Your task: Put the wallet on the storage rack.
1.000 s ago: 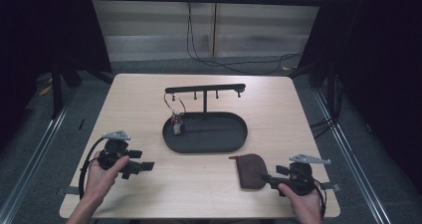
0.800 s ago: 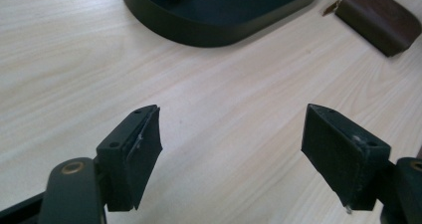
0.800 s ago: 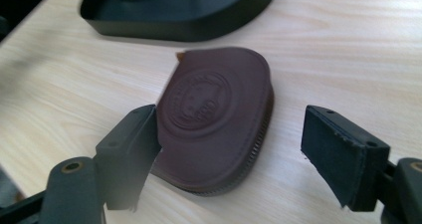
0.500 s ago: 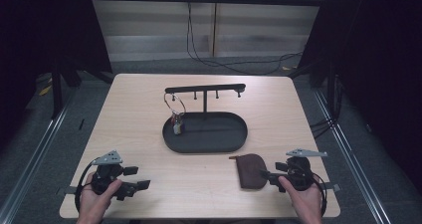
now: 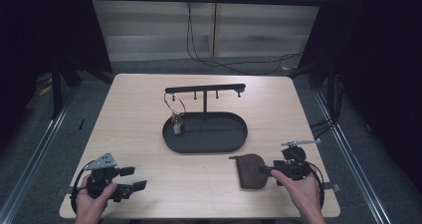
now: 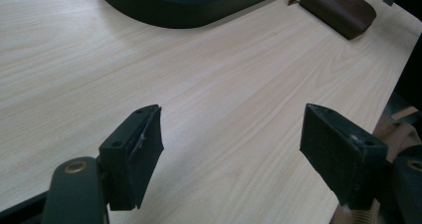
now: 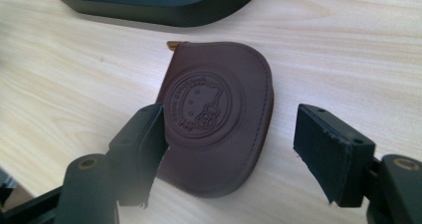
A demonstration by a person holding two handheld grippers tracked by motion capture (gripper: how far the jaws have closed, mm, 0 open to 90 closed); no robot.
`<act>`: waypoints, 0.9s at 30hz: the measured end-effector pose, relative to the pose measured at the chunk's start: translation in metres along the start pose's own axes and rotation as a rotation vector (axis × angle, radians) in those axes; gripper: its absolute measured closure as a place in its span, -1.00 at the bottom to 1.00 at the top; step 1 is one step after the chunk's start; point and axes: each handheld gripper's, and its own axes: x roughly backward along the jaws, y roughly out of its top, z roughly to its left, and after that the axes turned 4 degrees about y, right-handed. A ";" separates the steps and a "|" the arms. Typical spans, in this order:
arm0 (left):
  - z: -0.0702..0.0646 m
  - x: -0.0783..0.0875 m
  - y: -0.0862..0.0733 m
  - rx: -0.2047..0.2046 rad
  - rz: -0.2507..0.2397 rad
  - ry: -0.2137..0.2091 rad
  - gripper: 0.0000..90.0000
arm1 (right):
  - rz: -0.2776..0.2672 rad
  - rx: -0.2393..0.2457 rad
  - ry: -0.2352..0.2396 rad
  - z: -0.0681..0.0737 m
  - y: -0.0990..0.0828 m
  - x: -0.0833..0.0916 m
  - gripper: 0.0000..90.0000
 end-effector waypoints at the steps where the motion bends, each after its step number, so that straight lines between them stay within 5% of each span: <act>1: -0.001 0.000 0.000 0.000 0.004 -0.010 -0.45 | 0.011 -0.009 -0.002 -0.001 0.001 -0.002 -0.37; 5: 0.000 -0.002 0.000 0.004 0.017 -0.016 -0.45 | 0.119 -0.051 -0.016 -0.005 0.009 -0.011 -0.31; 9: 0.001 0.000 -0.001 0.018 0.014 -0.015 -0.45 | 0.155 -0.052 -0.002 -0.004 0.014 -0.015 -0.29; 13: 0.003 0.002 -0.002 0.043 0.008 -0.016 -0.45 | 0.211 -0.065 -0.039 -0.006 0.025 -0.020 -0.41; 27: -0.005 0.002 -0.003 0.005 0.014 -0.029 -0.45 | 0.354 -0.086 -0.045 0.000 0.034 -0.040 -0.40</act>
